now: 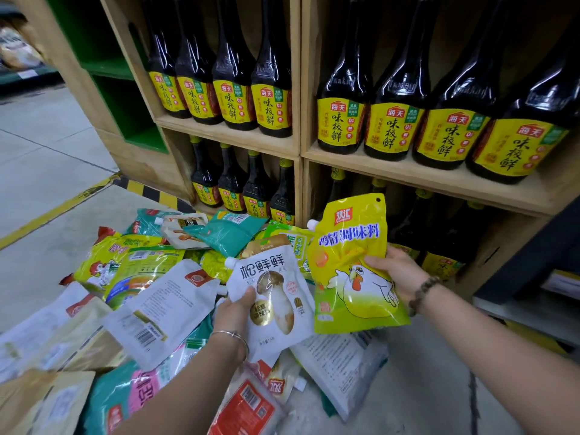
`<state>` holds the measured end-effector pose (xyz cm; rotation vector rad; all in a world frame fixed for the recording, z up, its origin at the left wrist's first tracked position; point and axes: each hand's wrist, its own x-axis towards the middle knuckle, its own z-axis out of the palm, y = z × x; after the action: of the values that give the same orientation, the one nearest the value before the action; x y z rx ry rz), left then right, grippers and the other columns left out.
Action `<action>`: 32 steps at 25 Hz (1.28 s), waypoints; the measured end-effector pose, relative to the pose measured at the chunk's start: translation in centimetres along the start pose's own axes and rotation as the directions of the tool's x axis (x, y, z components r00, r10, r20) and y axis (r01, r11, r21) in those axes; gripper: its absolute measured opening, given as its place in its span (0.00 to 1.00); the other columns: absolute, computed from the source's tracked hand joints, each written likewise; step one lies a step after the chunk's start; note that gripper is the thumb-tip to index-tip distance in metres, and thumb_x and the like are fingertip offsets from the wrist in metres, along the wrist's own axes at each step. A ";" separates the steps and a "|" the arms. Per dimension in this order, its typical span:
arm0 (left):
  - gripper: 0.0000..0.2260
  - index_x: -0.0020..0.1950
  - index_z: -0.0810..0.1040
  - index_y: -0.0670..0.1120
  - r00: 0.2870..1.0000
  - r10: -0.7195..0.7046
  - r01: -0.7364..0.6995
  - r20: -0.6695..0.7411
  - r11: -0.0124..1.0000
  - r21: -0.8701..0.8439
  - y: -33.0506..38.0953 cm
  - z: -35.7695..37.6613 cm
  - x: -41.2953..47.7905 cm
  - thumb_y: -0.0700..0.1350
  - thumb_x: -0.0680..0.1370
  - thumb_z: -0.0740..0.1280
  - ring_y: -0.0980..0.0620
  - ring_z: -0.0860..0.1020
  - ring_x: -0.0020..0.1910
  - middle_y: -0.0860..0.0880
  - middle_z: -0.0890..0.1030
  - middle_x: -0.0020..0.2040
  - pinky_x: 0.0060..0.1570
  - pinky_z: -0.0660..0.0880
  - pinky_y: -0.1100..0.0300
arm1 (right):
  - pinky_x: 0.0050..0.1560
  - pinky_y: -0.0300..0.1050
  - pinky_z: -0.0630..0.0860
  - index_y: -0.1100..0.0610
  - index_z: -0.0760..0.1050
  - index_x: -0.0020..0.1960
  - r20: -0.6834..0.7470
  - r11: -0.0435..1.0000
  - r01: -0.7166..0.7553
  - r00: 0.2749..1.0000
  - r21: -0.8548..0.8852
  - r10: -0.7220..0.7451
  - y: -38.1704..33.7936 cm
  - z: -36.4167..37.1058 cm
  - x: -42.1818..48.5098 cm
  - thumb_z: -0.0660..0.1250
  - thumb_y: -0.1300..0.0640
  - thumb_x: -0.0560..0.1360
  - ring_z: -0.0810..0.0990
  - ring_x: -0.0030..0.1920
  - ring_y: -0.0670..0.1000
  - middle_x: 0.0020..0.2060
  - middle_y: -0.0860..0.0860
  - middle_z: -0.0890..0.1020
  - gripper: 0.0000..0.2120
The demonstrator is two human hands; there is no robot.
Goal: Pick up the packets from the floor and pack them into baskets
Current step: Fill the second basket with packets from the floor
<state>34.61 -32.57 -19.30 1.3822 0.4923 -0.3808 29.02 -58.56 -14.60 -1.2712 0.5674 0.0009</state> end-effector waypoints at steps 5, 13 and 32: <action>0.17 0.53 0.81 0.43 0.996 0.089 -0.090 0.012 0.996 0.022 1.3 0.9 -1.0 0.54 0.72 0.71 0.39 0.81 0.44 0.42 0.83 0.46 0.50 0.77 0.42 | 0.40 0.49 0.82 0.56 0.76 0.54 -0.081 0.997 -0.028 0.996 0.075 0.034 0.7 -1.5 -1.0 0.62 0.57 0.78 0.84 0.41 0.54 0.45 0.54 0.84 0.07; 0.06 0.45 0.81 0.43 0.971 0.187 -0.187 0.148 0.982 -0.009 2.5 6.7 -4.9 0.45 0.75 0.69 0.51 0.80 0.35 0.53 0.82 0.31 0.38 0.76 0.58 | 0.47 0.53 0.80 0.54 0.77 0.51 -0.326 0.989 0.117 0.942 0.091 -0.082 -1.1 -5.1 -5.0 0.62 0.54 0.78 0.84 0.41 0.53 0.42 0.52 0.85 0.06; 0.09 0.35 0.79 0.49 0.839 0.358 -0.257 0.409 0.924 -0.282 7.9 20.8 -21.7 0.51 0.74 0.70 0.51 0.79 0.35 0.52 0.80 0.34 0.40 0.76 0.56 | 0.56 0.57 0.77 0.56 0.77 0.50 -0.592 0.831 0.502 0.603 -0.239 -0.535 -21.2 -12.9 -23.1 0.61 0.58 0.79 0.82 0.49 0.57 0.48 0.56 0.83 0.06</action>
<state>22.80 -52.49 1.33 1.0874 -0.0823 -0.3576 10.38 -69.78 11.48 -1.4427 0.7565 -0.9660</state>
